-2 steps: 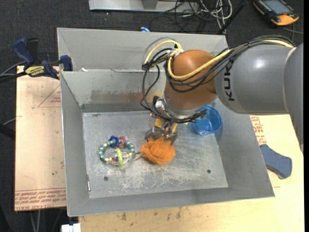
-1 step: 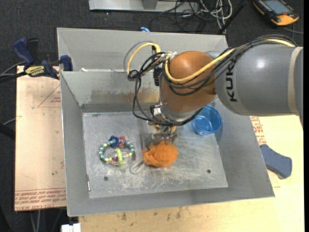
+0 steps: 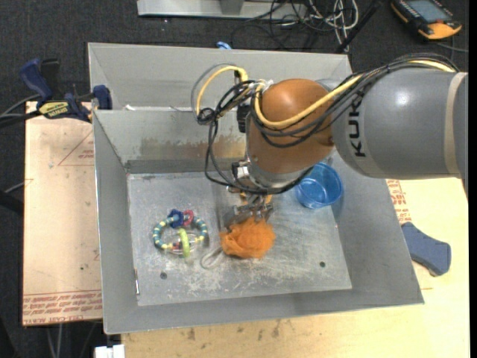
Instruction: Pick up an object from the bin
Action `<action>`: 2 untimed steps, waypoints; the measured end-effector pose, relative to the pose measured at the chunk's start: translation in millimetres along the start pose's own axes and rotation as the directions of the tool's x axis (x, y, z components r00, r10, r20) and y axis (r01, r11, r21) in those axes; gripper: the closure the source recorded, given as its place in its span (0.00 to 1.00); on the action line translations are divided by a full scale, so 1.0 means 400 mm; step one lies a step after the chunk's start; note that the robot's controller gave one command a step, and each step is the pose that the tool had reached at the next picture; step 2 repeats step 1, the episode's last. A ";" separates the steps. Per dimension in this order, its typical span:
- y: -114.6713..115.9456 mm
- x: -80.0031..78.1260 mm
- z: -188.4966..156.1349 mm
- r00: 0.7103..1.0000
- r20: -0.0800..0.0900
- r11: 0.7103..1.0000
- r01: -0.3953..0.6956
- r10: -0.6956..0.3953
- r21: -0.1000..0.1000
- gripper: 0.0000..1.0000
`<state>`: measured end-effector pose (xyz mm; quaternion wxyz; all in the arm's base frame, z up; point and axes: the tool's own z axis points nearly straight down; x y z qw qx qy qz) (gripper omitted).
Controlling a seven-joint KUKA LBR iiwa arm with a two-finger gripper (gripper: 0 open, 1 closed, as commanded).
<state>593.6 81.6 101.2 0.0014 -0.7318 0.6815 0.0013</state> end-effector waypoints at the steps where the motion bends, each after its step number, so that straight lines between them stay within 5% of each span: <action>1: 0.009 0.004 -0.018 0.995 0.000 0.995 0.103 -0.103 -0.001 1.00; 2: 0.009 0.004 -0.018 0.995 0.000 0.995 0.103 -0.103 -0.001 1.00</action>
Offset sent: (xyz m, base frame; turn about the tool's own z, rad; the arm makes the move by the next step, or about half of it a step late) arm 0.0204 -0.0120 0.0340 -0.5044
